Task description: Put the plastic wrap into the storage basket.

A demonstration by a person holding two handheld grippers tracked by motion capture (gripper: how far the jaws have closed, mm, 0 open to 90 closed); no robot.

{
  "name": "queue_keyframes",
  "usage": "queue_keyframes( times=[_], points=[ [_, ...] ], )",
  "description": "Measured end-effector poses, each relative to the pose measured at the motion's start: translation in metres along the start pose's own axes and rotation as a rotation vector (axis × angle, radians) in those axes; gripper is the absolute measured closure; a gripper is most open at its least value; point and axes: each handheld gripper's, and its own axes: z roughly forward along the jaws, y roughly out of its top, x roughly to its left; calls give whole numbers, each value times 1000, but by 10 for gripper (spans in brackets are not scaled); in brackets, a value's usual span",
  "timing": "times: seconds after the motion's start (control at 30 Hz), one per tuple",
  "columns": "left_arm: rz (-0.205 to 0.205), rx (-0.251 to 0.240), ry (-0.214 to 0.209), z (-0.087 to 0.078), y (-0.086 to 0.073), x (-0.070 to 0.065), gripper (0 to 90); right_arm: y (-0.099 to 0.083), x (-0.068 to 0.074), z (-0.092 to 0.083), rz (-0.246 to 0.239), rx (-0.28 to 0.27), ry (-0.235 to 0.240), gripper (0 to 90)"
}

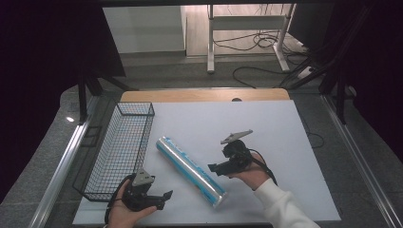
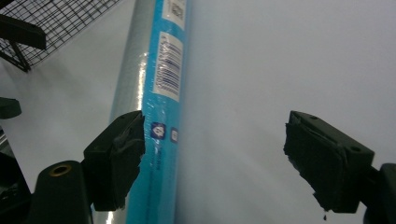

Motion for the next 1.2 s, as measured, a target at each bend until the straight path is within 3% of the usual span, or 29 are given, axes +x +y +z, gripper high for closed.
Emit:
queue_keyframes(
  times=[0.23,0.27,0.5,0.6,0.7,0.9,1.1,1.2],
  points=[
    [-1,0,-1,0,-1,1,168,11,16,14,-38,29,11,205],
    [0,0,-1,0,-1,0,168,16,21,24,-42,60,21,205],
    [4,0,-3,-1,-3,-1,169,29,34,49,-57,120,41,203],
    [6,0,-4,-1,-3,-1,169,35,42,66,-65,173,46,198],
    [8,0,-4,-1,-4,-1,170,37,44,75,-66,195,43,194],
    [8,-4,-6,-1,-4,-2,170,33,52,101,-96,310,11,192],
    [9,-4,-5,-1,-4,-2,170,29,53,108,-116,362,-11,288],
    [9,-4,-4,-2,-4,-2,170,31,50,108,-93,378,0,301]
  ],
)
